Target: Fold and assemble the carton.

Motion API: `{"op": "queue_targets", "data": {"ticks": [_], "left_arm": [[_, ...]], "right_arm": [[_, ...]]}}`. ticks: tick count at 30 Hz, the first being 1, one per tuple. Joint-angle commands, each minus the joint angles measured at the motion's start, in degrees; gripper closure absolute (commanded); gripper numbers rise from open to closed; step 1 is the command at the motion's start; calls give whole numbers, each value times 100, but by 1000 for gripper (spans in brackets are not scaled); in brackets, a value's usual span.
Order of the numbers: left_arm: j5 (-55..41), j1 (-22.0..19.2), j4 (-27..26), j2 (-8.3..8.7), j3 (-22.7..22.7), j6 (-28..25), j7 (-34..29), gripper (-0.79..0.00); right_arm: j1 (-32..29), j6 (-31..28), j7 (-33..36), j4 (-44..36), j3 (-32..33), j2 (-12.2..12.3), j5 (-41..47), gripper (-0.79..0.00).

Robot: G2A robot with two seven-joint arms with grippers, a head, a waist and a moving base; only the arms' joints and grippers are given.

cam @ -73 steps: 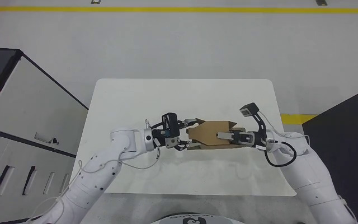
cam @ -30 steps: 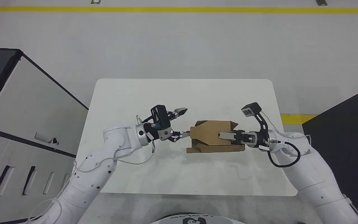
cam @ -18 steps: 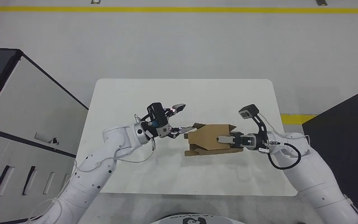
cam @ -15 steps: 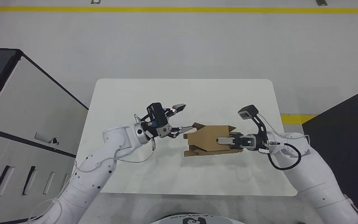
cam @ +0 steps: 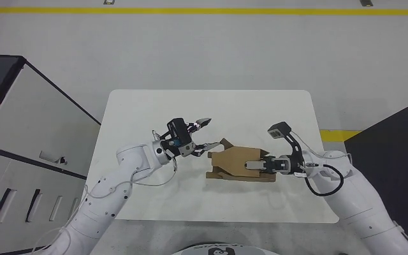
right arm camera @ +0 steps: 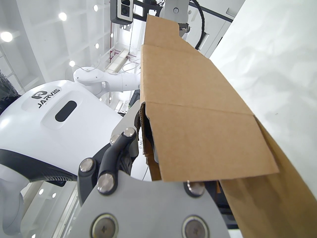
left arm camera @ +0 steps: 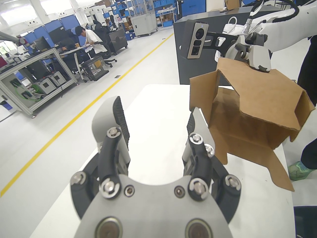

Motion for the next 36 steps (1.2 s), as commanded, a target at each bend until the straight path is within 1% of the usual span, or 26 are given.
{"op": "queue_targets", "data": {"ticks": [1,4,9,14,19,24,25,26,27,32,36], "left_arm": [[-2,-13,4,-4,11,-10,3,-526],[-1,-43,27,-9,27,-45,-5,-526],[-27,-111,91,-28,87,-83,-3,-563],[-63,-68,170,-8,-93,12,56,-570],[-127,74,164,29,-290,-30,49,-566],[-262,243,36,57,-428,-65,-69,-514],[-297,278,3,62,-457,-64,-90,-483],[-332,315,-28,66,-486,-52,-120,-397],[-354,346,-64,71,-513,-51,-150,-379],[-382,455,-124,92,-620,-65,-216,-354],[-354,462,-153,97,-554,-288,-242,-366]], "right_arm": [[9,5,5,5,-25,14,-3,0],[24,-1,-1,25,-66,37,-67,0],[40,-79,-80,79,-114,69,-76,0],[26,-282,-283,232,-70,98,-14,0],[0,-489,-490,358,22,122,80,0],[-7,-630,-631,477,109,140,114,0],[-7,-655,-656,509,123,141,128,0],[-3,-679,-680,540,134,140,149,0],[3,-703,-705,559,140,139,164,0],[14,-813,-814,603,153,127,197,0],[14,-813,-814,603,153,127,197,0]]}}
